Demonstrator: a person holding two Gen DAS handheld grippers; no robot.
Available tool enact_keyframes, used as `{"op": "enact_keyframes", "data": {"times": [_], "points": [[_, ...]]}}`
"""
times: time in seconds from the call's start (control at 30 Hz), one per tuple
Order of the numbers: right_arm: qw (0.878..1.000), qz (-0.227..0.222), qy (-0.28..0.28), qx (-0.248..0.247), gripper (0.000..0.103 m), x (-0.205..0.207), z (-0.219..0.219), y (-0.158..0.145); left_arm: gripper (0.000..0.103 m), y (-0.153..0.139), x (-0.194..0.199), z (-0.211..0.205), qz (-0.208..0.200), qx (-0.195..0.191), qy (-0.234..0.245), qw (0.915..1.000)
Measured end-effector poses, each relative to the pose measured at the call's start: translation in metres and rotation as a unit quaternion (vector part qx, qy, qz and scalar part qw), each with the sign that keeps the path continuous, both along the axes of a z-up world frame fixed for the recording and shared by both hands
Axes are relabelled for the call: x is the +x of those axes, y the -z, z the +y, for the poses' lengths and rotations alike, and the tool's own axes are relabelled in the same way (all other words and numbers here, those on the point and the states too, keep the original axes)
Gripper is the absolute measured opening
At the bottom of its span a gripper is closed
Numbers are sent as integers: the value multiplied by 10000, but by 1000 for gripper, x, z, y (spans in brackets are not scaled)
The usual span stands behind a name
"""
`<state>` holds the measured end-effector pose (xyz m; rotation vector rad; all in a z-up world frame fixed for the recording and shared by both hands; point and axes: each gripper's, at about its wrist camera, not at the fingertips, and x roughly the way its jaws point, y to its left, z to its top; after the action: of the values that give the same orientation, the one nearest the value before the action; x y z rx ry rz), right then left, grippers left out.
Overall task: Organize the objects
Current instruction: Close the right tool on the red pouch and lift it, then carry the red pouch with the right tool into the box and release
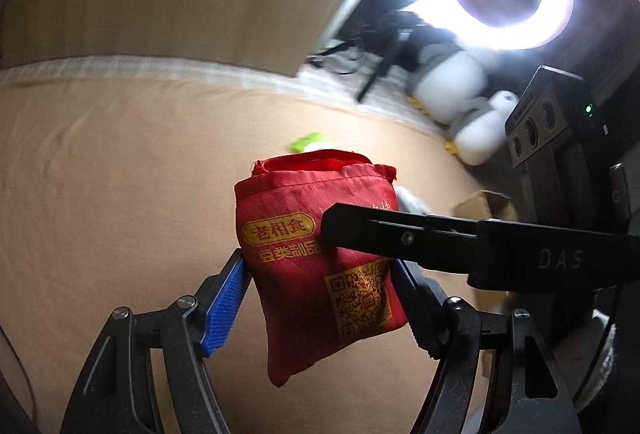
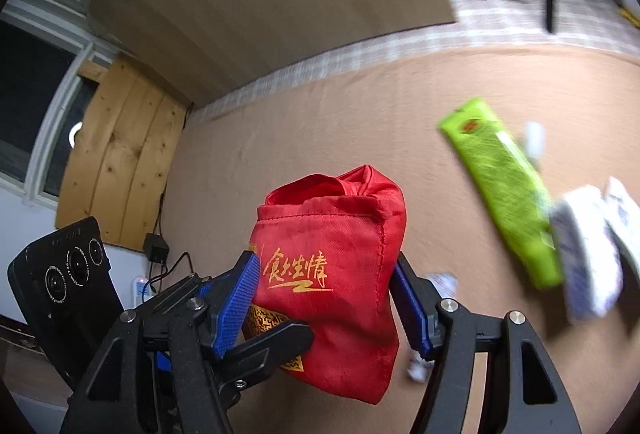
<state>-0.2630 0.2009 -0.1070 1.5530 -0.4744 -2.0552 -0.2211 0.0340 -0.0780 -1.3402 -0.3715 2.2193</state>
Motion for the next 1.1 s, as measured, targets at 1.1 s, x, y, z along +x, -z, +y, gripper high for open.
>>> {"op": "enact_keyframes", "data": {"times": [1.1], "points": [[9756,434,2044,671,62,127,322,-12,72,-17,112,345,85,166,2119,9771]]}}
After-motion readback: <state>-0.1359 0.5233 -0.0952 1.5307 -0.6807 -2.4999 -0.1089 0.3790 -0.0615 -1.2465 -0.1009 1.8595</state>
